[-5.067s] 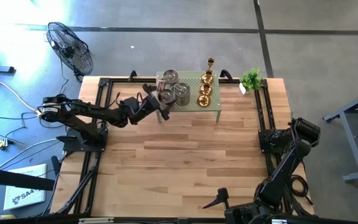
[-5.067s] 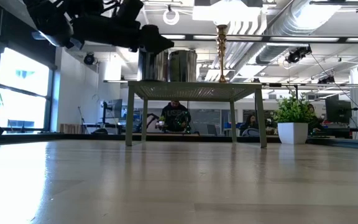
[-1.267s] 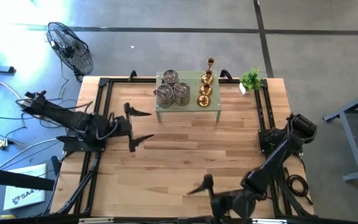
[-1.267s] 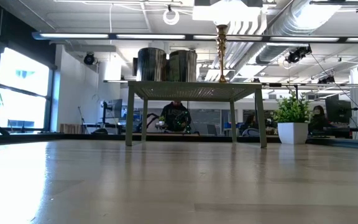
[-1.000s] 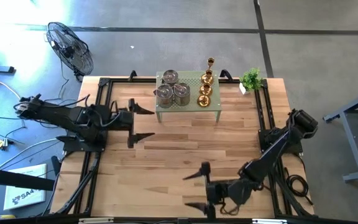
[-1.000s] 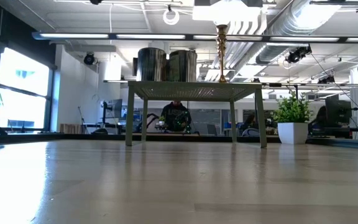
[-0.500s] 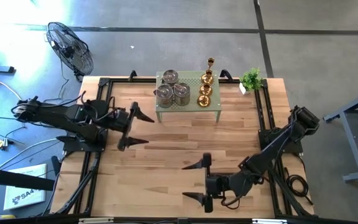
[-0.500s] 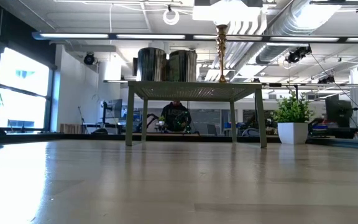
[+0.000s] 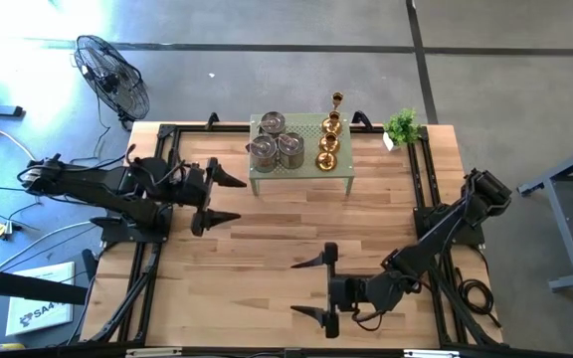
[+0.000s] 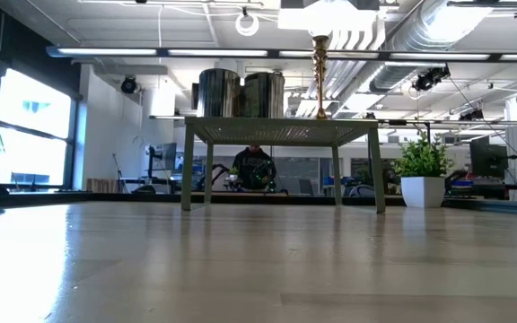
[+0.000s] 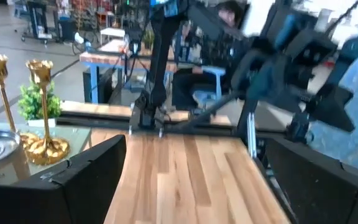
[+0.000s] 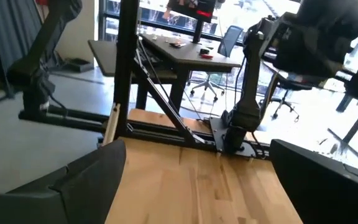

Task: Pick & Place candle stick holders
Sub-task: Return to Home Position

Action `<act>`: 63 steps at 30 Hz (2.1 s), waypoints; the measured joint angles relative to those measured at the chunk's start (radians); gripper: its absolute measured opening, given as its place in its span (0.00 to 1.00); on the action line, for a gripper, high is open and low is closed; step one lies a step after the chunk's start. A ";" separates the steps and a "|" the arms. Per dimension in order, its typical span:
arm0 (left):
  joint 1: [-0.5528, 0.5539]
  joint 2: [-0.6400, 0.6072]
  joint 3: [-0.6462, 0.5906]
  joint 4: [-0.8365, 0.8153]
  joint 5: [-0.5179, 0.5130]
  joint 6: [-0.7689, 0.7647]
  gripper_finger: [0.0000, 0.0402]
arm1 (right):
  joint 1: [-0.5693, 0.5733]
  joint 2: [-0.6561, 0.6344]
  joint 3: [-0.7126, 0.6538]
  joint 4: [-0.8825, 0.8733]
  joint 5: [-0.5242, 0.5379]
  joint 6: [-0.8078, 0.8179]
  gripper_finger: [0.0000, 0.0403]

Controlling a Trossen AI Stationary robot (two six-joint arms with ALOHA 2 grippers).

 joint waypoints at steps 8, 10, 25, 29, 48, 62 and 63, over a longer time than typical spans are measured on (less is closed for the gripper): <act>0.000 -0.003 0.000 0.011 0.018 -0.008 0.90 | 0.000 -0.010 0.002 0.002 0.009 0.049 0.94; 0.000 -0.003 0.000 0.011 0.023 -0.002 0.84 | 0.000 -0.026 0.003 -0.004 0.010 0.049 0.90; 0.000 -0.064 0.000 0.009 0.037 -0.004 0.19 | 0.015 -0.113 0.004 -0.051 0.057 0.062 0.37; 0.000 -0.111 0.000 -0.013 0.057 0.001 0.03 | 0.030 -0.163 0.004 -0.073 0.055 0.027 0.13; 0.000 -0.373 0.222 -0.561 -0.297 -0.024 0.00 | 0.121 -0.833 -0.002 -0.668 0.357 0.111 0.01; 0.000 -0.574 0.364 -1.004 -0.583 -0.049 0.00 | 0.144 -1.259 -0.132 -0.724 0.347 -0.119 0.00; 0.000 -0.592 0.364 -1.015 -0.583 -0.054 0.00 | 0.144 -1.293 -0.147 -0.733 0.346 -0.118 0.00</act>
